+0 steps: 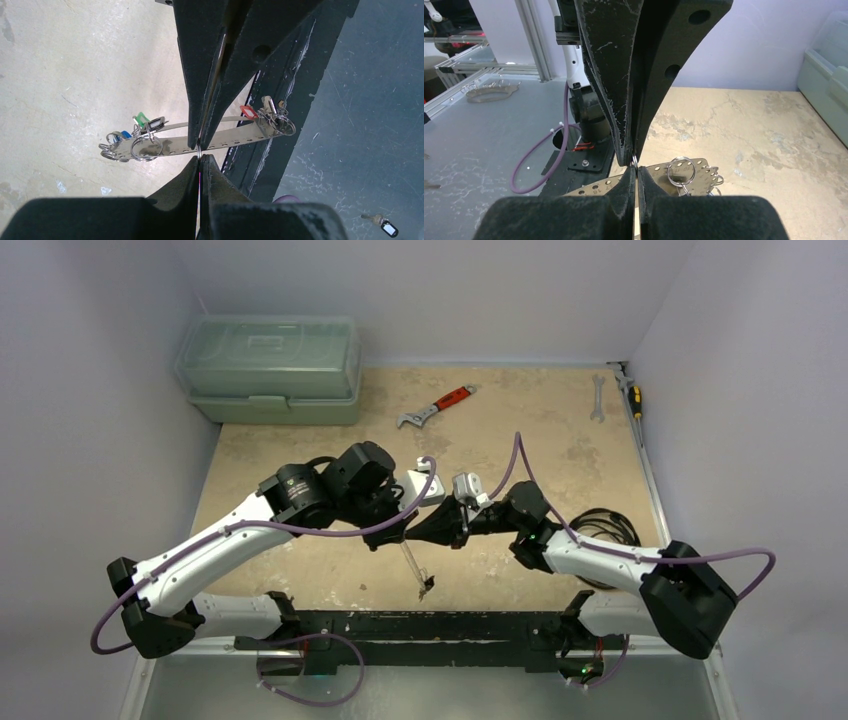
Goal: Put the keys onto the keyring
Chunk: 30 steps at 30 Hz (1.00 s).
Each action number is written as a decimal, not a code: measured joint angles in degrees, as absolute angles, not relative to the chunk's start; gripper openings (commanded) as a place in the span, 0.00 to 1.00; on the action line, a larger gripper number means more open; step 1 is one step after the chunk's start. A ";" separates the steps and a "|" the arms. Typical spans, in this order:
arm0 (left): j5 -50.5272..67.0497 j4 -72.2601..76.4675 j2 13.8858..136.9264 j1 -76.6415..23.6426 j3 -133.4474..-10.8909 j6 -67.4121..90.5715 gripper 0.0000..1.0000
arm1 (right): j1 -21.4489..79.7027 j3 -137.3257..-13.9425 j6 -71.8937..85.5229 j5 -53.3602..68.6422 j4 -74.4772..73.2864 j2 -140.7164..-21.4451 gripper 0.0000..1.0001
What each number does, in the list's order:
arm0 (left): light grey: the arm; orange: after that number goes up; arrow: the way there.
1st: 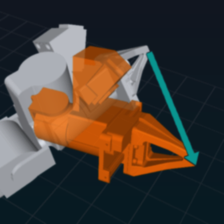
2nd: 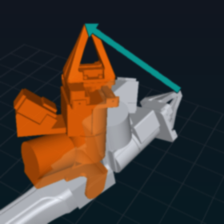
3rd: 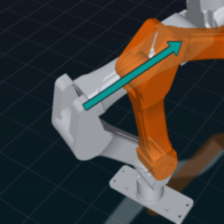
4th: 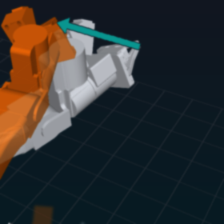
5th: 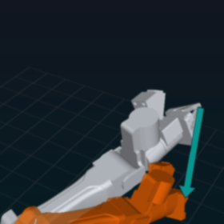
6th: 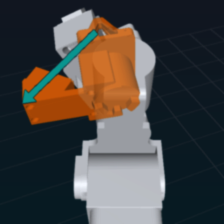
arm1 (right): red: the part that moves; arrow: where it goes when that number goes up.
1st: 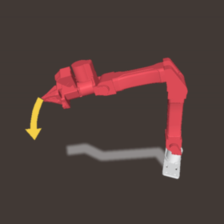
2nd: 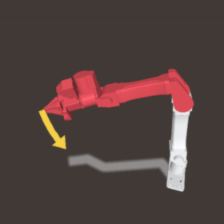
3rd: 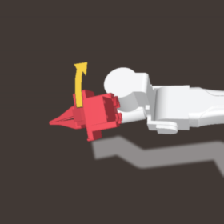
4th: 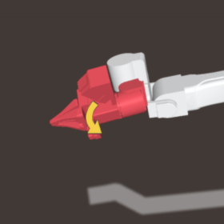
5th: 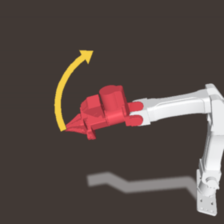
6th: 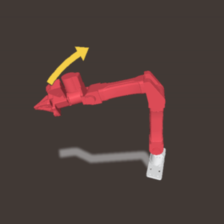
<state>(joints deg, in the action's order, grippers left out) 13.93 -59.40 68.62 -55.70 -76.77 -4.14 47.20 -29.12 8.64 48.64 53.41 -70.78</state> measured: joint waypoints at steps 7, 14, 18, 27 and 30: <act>13.56 -58.13 67.96 -55.70 -76.77 -4.10 0.32 | 47.24 -26.85 12.27 48.14 59.20 -70.87 0.00; 11.73 -55.66 65.58 -55.70 -77.19 -3.70 0.64 | 47.24 -23.05 17.08 45.58 68.40 -70.83 0.00; 10.61 -53.54 63.02 -55.70 -77.38 -3.55 0.68 | 47.24 -21.87 19.00 43.83 72.55 -70.35 0.00; 10.17 -35.18 47.00 -55.70 -67.11 -3.46 0.63 | 47.24 -18.74 25.43 37.15 82.87 -68.97 0.00; 12.60 -27.44 41.91 -55.70 -61.08 -3.42 0.62 | 47.24 -18.11 28.42 34.81 84.27 -68.99 0.00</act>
<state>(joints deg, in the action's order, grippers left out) 12.60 -27.44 41.91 -55.70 -61.08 -3.42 47.24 -18.11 28.42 34.81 84.27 -68.99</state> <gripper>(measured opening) 0.635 0.007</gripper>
